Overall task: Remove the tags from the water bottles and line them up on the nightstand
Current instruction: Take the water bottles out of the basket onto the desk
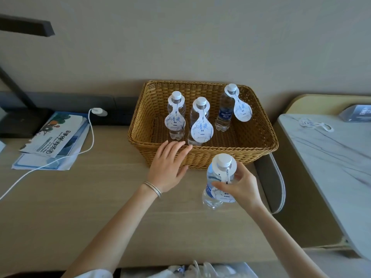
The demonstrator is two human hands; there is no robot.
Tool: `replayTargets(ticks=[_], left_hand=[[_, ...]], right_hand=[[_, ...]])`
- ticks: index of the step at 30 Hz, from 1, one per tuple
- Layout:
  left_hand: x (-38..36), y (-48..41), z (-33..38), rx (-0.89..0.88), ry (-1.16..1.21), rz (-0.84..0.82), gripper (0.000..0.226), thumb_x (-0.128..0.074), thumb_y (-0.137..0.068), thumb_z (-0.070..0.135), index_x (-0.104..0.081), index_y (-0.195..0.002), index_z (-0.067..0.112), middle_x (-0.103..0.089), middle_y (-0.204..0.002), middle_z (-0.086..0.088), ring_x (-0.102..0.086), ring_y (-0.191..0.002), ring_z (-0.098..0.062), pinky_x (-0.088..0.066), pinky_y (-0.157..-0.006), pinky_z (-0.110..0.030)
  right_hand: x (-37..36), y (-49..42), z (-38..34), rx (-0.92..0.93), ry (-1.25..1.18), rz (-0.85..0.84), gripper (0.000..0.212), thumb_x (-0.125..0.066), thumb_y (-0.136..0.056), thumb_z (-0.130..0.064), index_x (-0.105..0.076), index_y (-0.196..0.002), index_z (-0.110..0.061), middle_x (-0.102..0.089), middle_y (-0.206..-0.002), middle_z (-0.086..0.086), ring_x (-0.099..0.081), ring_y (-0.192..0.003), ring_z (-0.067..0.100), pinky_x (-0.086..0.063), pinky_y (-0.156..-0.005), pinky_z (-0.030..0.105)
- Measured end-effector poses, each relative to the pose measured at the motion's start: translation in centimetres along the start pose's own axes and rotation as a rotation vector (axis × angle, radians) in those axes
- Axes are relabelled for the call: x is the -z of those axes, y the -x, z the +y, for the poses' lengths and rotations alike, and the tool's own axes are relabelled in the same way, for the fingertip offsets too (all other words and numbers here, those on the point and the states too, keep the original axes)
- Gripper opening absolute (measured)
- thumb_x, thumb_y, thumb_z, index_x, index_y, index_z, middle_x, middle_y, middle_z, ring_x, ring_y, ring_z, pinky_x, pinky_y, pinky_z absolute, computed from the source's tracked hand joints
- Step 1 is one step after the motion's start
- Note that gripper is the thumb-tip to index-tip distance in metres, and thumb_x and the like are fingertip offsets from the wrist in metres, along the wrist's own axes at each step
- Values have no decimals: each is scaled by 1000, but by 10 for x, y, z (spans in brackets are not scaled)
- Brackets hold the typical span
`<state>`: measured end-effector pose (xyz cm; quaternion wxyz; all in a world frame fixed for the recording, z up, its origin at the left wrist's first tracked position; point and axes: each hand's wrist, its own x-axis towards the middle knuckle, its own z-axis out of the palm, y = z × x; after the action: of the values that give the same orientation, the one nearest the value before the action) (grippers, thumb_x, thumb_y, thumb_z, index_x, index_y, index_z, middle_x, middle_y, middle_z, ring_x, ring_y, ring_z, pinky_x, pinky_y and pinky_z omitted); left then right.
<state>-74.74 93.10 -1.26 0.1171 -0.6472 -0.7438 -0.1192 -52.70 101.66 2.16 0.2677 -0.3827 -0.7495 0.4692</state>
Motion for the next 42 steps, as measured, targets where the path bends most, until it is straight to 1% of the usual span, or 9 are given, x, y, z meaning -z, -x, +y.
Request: replayTargets(ticks=[9,15,18,21,25,29,33,39,42], left_hand=[[-4,2,-5,-49,-10,36,54,-45,-92,35,-39,-142,16,-44,-140,-9,-40,-130,-28,-22,-114,-44],[-8,1,-6,-47,-19,45,54,-46,-92,35,-38,-142,17,-44,-141,-9,-40,-131,-28,-22,-114,-44],[-9,1,-6,-43,-14,68,53,-46,-92,34,-40,-141,16,-45,-140,-9,-41,-129,-28,-22,-114,-44],[-7,-1,-7,-42,-5,85,49,-43,-93,33,-42,-140,18,-47,-138,-8,-42,-128,-26,-24,-113,-42],[-5,-6,-8,-24,12,99,46,-40,-94,32,-44,-137,20,-53,-130,-3,-48,-119,-22,-28,-106,-38],[-5,-13,-12,-3,23,113,44,-37,-95,35,-49,-133,17,-59,-118,-1,-53,-108,-22,-34,-95,-36],[-7,-16,-14,15,34,132,42,-36,-94,35,-54,-128,15,-61,-110,-1,-55,-101,-23,-35,-89,-36],[-9,-17,-14,20,54,160,40,-38,-95,34,-56,-125,16,-61,-109,1,-55,-100,-20,-35,-90,-35],[-10,-17,-14,14,58,184,39,-40,-94,33,-57,-125,15,-62,-107,0,-56,-99,-20,-36,-90,-35]], right_hand=[[-27,-1,21,-32,-23,-33,67,-88,-54,-12,-53,-106,-36,-63,-104,-14,-58,-96,-1,-46,-79,13],[-37,-8,21,-34,-40,-88,69,-87,-58,-20,-51,-116,-26,-60,-111,-7,-57,-101,7,-51,-86,32],[-33,-9,18,-41,-50,-124,77,-89,-55,-23,-48,-120,-31,-58,-116,-10,-54,-106,3,-48,-89,28],[-26,-8,14,8,-4,-166,93,-88,-46,-43,-39,-125,-43,-51,-124,-12,-47,-117,4,-42,-99,30],[-6,-10,4,132,105,-246,115,-75,-41,-72,-22,-139,-42,-36,-133,-22,-36,-127,3,-30,-108,28],[17,-17,-6,294,177,-308,117,-76,-50,-65,-10,-145,-42,-30,-146,-15,-27,-137,11,-26,-113,42],[32,-27,-22,302,95,-358,116,-75,-53,-65,-9,-145,-38,-29,-147,-14,-28,-138,9,-25,-112,21],[33,-60,-38,359,171,-256,99,-67,-65,-66,-19,-145,-34,-31,-146,-5,-29,-137,8,-28,-112,33],[23,-90,-42,365,310,-161,93,-68,-71,-56,-23,-145,-23,-31,-146,-1,-30,-134,7,-28,-110,24]])
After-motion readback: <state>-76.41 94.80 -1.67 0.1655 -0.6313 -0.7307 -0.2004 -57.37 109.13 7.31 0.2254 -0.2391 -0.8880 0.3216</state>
